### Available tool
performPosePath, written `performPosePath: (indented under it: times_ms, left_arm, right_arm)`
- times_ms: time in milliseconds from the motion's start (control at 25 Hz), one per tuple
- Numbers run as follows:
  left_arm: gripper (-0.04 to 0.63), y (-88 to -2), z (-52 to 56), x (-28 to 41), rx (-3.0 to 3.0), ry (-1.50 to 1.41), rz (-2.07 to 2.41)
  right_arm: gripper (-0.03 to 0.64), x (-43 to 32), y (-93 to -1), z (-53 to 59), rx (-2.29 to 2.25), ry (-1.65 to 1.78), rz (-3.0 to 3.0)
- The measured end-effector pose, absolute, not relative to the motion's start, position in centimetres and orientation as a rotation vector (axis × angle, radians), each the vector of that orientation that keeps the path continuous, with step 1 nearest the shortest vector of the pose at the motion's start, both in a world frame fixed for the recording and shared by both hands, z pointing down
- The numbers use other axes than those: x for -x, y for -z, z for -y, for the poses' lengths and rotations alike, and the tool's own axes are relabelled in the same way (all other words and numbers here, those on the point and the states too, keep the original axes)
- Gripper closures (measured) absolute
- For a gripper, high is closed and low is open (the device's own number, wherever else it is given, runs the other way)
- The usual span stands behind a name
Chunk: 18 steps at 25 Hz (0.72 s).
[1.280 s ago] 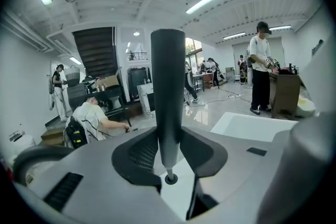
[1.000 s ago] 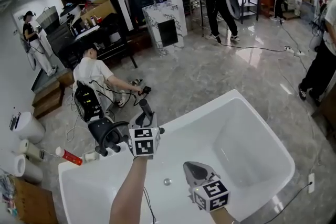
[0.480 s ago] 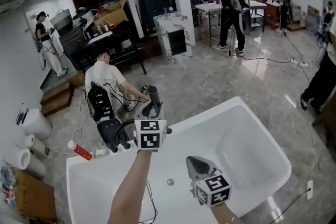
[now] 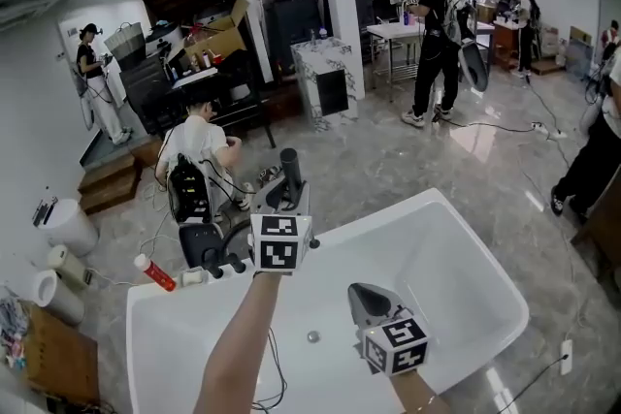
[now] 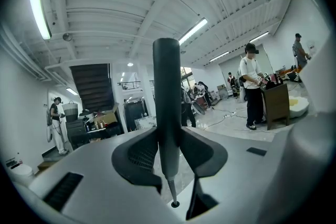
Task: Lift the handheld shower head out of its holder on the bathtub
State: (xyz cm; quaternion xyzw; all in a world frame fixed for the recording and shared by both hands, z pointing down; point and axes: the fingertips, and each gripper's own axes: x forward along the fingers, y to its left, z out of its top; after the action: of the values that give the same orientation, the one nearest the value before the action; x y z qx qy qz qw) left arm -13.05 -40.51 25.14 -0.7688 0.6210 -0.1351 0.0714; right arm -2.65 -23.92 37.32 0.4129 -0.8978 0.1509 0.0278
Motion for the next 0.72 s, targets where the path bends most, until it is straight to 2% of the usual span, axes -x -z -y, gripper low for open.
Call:
performPosePath:
  times_ms: [720]
  left_arm:
    - [0.448, -17.0, 32.5, 10.9, 2.280, 0.329, -1.839]
  right_arm:
    - [0.609, 0.4, -31.3, 17.6, -1.291, -0.357, 2.811]
